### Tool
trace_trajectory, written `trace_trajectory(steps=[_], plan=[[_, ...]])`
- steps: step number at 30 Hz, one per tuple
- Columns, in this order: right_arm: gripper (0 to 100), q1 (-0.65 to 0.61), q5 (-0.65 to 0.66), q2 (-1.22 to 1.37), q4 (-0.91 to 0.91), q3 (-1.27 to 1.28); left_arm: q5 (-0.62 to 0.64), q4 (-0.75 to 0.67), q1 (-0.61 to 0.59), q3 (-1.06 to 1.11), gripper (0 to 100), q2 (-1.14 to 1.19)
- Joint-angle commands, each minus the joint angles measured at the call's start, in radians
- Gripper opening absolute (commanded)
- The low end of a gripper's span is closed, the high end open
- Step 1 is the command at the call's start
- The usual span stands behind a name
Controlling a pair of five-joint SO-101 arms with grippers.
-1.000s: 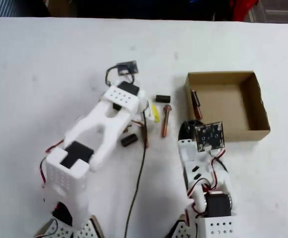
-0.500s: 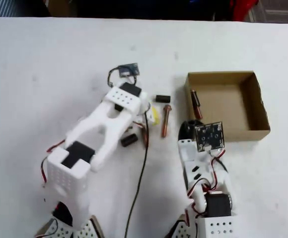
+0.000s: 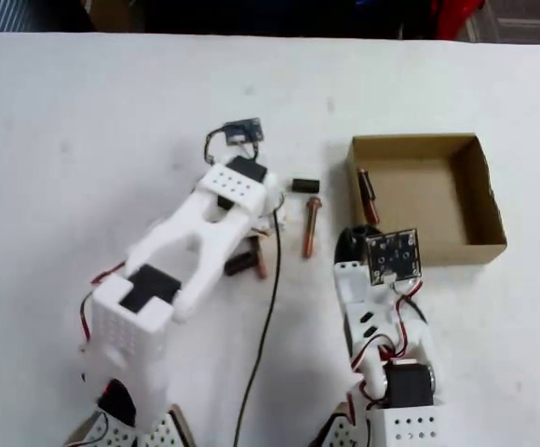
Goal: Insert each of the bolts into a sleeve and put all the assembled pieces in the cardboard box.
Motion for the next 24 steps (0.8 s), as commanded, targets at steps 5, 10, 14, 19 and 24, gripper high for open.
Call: trace_trajectory(steps=[5, 10, 14, 19, 24], plan=[[1.7, 0.013, -0.003, -0.013, -0.024, -0.008, -0.002, 0.054, -0.012, -0.101, 7, 0.056], [1.7, 0.005, -0.003, -0.013, -0.03, 0.009, -0.138, 0.048, -0.01, -0.104, 7, 0.056], [1.7, 0.005, -0.003, -0.013, -0.031, 0.012, -0.253, 0.048, -0.01, -0.104, 7, 0.056], [1.7, 0.005, -0.006, -0.013, -0.031, 0.018, -0.345, 0.049, -0.01, -0.11, 7, 0.039], [1.7, 0.004, -0.009, -0.013, -0.035, 0.02, -0.359, 0.057, -0.01, -0.167, 2, -0.025]])
